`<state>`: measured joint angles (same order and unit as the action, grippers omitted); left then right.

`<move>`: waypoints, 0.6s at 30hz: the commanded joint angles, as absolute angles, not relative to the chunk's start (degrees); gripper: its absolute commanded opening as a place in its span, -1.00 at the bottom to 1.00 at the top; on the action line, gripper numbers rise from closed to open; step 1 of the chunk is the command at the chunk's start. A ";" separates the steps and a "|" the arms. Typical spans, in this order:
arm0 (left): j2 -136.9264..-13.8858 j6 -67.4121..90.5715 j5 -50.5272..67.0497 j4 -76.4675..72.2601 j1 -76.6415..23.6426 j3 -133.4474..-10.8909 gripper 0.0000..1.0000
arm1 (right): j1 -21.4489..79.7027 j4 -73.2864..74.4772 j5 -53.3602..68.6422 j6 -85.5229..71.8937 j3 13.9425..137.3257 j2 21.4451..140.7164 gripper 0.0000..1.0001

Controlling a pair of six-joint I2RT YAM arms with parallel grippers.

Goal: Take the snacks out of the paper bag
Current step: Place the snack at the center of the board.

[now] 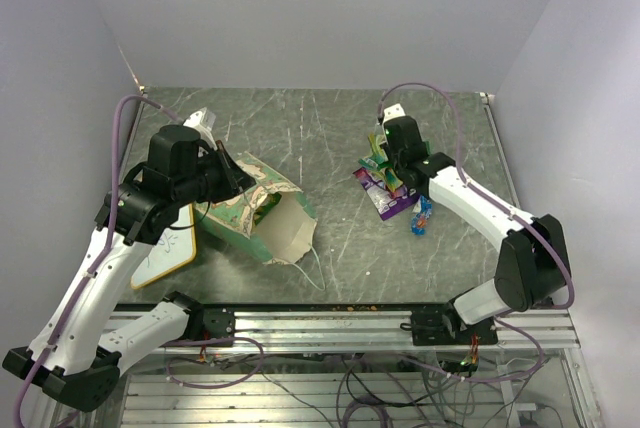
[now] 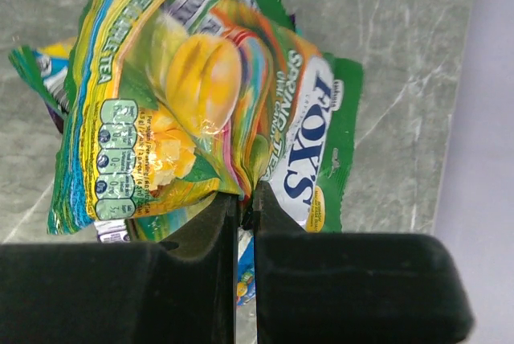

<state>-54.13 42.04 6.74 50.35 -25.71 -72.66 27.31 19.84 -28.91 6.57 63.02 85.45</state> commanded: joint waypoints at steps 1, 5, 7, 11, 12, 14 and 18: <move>-53.32 42.32 8.99 49.11 -25.84 -72.44 -0.86 | 26.94 14.55 -26.63 5.42 57.84 84.80 -1.00; -53.14 42.71 9.62 47.88 -25.83 -71.85 -0.86 | 27.07 17.09 -23.61 3.37 57.71 85.47 -1.00; -53.85 42.49 10.24 47.82 -25.81 -72.23 -0.86 | 27.07 17.04 -23.25 2.91 57.72 85.16 -1.00; -54.11 42.71 11.54 46.86 -25.83 -71.26 -0.86 | 27.15 16.06 -19.75 2.47 54.83 84.16 -0.94; -54.06 42.71 11.59 46.97 -25.84 -71.25 -0.86 | 27.16 16.08 -19.01 2.39 54.77 84.04 -0.90; -53.68 42.78 11.33 47.11 -25.84 -71.17 -0.86 | 27.11 15.92 -18.06 2.41 54.71 83.86 -0.84; -53.50 42.76 11.57 46.17 -25.84 -70.23 -0.86 | 27.18 16.32 -17.52 3.62 56.10 83.69 -0.80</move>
